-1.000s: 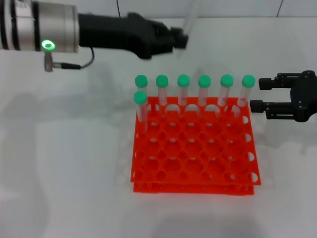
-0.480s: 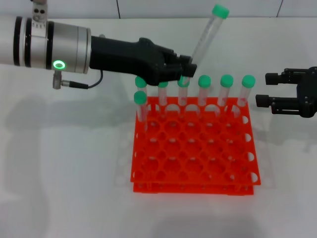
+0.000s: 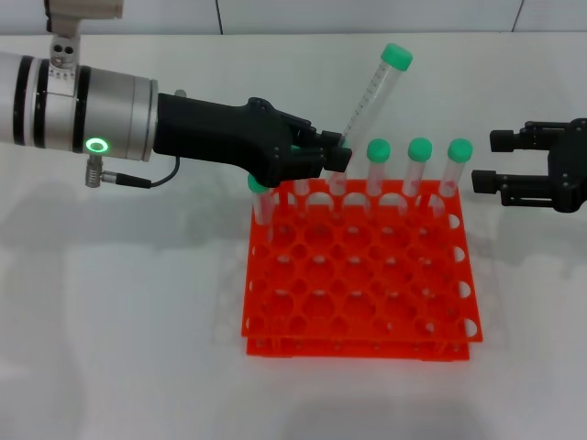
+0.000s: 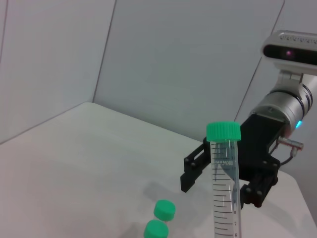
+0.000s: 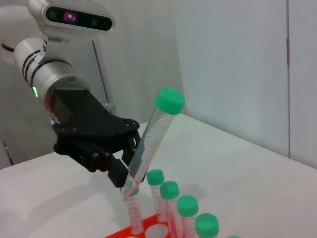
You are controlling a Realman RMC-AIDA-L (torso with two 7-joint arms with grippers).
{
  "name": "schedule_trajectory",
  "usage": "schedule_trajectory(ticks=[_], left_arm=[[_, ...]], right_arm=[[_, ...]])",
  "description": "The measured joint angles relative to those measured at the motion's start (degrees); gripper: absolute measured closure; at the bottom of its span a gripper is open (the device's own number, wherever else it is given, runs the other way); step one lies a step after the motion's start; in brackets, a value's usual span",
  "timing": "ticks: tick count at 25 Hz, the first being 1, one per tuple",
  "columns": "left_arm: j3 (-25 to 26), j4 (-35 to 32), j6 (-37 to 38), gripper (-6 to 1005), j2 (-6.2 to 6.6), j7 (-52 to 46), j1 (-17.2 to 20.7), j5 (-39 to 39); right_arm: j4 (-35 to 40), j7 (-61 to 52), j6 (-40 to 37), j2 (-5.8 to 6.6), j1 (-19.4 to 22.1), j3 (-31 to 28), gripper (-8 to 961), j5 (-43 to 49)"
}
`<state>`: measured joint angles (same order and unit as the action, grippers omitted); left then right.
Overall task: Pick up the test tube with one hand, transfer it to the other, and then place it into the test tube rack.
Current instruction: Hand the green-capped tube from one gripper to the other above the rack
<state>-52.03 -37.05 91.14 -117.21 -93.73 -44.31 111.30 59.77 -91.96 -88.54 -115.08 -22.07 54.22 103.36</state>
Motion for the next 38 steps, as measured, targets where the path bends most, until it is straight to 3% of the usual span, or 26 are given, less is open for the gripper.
schedule_trajectory(ticks=[24,38], left_arm=[[-0.4,-0.5,0.4,801,0.32,3.6,-0.8,2.8],[-0.4,-1.9,0.4,801,-0.12,3.6,-0.6,2.8]], right_arm=[[4.7,-0.3,-1.8,0.04,3.1,-2.1,294,-3.3],[4.8,-1.8,-3.5,0.03,0.7,-2.3,294,-6.1]])
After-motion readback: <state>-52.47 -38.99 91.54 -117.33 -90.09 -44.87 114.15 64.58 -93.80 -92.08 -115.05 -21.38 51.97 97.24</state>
